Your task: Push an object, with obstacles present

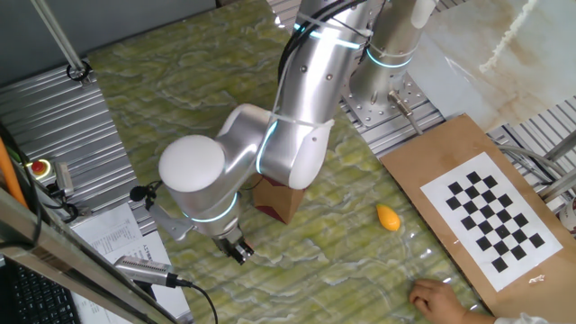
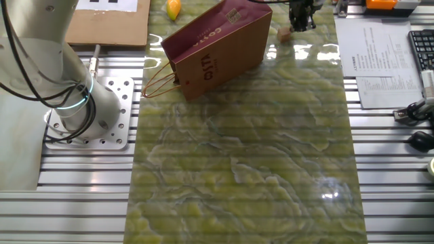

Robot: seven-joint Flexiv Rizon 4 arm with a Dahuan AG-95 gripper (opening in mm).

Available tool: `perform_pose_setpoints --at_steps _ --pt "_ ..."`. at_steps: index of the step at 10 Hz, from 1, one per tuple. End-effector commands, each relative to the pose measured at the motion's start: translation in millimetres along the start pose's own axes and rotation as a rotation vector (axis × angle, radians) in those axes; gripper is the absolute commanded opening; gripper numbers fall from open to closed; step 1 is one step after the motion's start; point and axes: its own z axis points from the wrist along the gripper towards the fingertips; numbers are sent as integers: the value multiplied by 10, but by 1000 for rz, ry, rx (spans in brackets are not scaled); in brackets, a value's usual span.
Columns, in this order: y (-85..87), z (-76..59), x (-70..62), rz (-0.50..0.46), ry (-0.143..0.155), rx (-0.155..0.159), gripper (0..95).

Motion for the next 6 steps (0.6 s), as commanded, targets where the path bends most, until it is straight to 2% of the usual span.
perform_pose_setpoints --at_steps 1,4,6 --pt "-121 -84 -33 -52 4 16 0" --pt "-194 -30 32 -64 5 15 0" --pt "-152 9 63 -61 9 11 0"
